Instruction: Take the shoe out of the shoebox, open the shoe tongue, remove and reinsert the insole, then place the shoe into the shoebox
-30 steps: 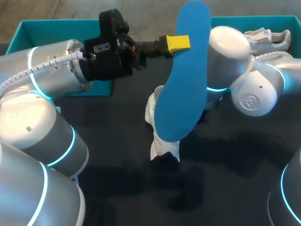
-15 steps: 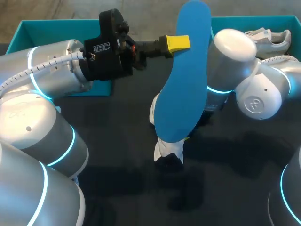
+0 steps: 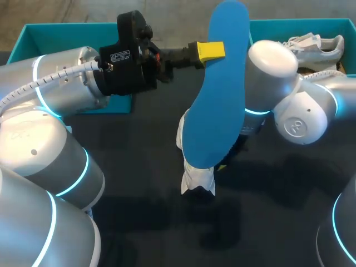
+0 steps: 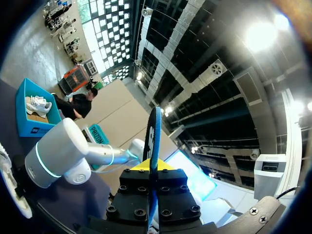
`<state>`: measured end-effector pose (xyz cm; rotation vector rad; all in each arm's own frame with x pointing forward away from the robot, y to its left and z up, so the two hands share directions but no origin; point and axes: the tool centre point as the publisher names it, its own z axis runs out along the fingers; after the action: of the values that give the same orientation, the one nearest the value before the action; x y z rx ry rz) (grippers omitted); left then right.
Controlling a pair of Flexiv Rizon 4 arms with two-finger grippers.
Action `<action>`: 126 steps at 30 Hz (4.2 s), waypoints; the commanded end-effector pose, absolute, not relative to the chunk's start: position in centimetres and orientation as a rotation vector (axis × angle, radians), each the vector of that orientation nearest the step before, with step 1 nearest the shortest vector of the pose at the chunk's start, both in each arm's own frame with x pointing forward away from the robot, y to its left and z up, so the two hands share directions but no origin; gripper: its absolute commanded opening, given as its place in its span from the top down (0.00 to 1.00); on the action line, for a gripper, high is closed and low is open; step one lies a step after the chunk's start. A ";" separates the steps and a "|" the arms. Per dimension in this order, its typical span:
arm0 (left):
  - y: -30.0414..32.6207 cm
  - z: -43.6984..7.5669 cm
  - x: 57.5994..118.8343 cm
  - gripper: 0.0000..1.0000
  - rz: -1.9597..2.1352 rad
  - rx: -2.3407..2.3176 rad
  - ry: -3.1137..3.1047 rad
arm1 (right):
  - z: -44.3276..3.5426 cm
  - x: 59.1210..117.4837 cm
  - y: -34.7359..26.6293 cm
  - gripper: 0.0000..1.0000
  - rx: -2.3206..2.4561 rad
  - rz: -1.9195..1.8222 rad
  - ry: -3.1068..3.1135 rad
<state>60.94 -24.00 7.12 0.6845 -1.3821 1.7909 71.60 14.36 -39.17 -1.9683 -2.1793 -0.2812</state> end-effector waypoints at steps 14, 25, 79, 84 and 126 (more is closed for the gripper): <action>-24.0 7.3 60.1 1.00 1.888 0.751 -1.280 | -33.6 72.1 14.3 0.00 -1.935 -0.435 -2.338; -24.0 7.3 60.1 1.00 1.888 0.751 -1.280 | -33.6 72.1 14.3 0.00 -1.935 -0.435 -2.338; -24.0 7.3 60.1 1.00 1.888 0.751 -1.280 | -16.6 74.6 9.3 0.00 -1.335 -1.247 -1.734; -24.0 7.3 60.1 1.00 1.888 0.751 -1.280 | -15.9 74.7 8.6 0.00 -1.334 -1.260 -1.647; -22.1 5.9 61.7 1.00 2.171 0.078 -1.888 | -14.6 74.8 8.6 0.00 -1.284 -1.272 -1.498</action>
<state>61.06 -23.36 6.29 0.3593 -1.6792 2.1495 74.74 8.52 -14.50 -1.2837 -1.4971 -1.2721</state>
